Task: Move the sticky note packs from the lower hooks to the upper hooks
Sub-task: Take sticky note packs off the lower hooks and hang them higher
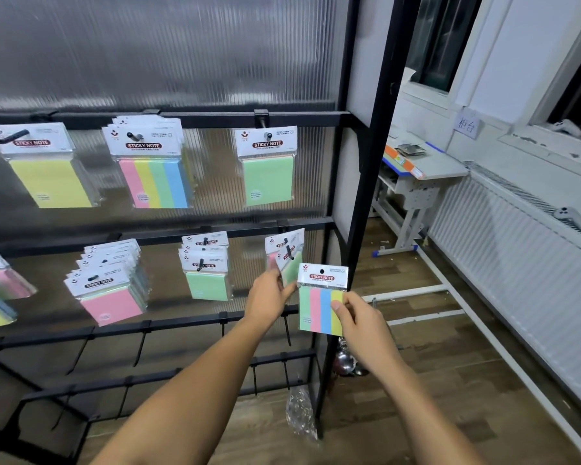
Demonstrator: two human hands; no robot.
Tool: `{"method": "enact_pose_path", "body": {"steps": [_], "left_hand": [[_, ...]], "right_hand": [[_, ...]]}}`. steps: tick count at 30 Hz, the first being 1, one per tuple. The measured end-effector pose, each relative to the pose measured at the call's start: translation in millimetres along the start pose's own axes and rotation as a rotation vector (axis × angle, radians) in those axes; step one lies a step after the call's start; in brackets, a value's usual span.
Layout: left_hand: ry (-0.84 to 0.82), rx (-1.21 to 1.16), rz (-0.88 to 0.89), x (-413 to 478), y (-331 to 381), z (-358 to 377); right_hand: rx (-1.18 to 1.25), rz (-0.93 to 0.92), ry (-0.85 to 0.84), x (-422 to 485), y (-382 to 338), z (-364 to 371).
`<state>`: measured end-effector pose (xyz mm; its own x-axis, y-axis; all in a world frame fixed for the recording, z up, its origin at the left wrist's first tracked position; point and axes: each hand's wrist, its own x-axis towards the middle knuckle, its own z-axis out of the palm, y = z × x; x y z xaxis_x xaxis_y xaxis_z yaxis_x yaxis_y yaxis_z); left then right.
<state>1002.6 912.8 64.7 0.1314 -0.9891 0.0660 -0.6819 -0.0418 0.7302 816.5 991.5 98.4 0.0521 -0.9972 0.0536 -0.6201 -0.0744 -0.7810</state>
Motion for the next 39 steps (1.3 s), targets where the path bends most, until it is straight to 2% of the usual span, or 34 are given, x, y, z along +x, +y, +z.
{"method": "enact_pose_path", "body": {"steps": [10, 18, 21, 30, 39], "left_hand": [[-0.008, -0.008, 0.034, -25, -9, -13], [-0.058, -0.062, 0.055, -55, -6, -51], [-0.024, -0.122, 0.036, -65, -12, -67], [0.135, -0.207, 0.055, -82, -32, -144], [0.151, -0.259, 0.093, -99, -55, -232]], "right_hand": [[0.068, -0.036, -0.001, -10, -6, -2], [0.082, -0.097, -0.031, -7, -30, 5], [0.110, -0.132, -0.038, -6, -43, 10], [0.140, -0.237, 0.012, -6, -107, 26], [0.125, -0.280, 0.088, -16, -190, 63]]}}
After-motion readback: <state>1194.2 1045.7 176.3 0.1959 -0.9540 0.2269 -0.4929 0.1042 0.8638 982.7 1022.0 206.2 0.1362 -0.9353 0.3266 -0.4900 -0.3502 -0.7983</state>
